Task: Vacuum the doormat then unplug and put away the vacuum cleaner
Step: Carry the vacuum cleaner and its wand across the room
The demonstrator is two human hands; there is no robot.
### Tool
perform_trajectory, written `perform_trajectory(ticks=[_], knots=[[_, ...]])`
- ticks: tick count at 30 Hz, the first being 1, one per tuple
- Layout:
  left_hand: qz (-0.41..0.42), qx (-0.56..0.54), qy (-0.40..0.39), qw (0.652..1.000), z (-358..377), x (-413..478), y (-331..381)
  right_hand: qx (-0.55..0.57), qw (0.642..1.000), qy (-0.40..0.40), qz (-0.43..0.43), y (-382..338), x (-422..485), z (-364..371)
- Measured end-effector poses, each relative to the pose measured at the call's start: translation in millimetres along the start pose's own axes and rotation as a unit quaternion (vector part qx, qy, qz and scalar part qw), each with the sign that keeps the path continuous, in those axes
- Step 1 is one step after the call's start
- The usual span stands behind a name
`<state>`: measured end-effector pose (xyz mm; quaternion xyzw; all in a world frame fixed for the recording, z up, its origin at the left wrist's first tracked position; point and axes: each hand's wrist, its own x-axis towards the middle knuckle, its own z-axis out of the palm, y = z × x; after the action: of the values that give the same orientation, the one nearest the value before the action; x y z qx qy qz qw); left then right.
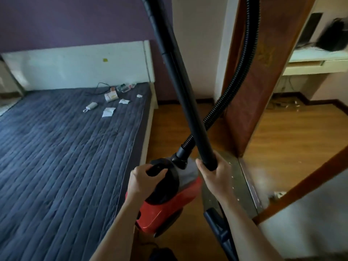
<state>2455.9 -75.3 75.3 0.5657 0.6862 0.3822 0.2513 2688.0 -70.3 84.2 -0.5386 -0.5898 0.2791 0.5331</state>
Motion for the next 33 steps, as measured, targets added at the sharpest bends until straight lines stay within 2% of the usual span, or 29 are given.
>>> perform_trajectory(ticks=[7, 12, 24, 33], knots=[[-0.055, 0.019, 0.044, 0.997, 16, 65, 4, 0.026, 0.997, -0.070, -0.001, 20, 79, 32], [-0.078, 0.014, 0.060, 0.995, 34, 140, -3, 0.027, 0.996, -0.085, 0.000, 40, 148, 64], [-0.066, -0.002, 0.003, 0.998, 63, 400, -30, -0.001, 0.998, -0.053, 0.025, 87, 385, 193], [-0.046, 0.002, -0.014, 0.999, 66, 556, -39, -0.008, 0.999, -0.034, 0.029, 107, 513, 256]])
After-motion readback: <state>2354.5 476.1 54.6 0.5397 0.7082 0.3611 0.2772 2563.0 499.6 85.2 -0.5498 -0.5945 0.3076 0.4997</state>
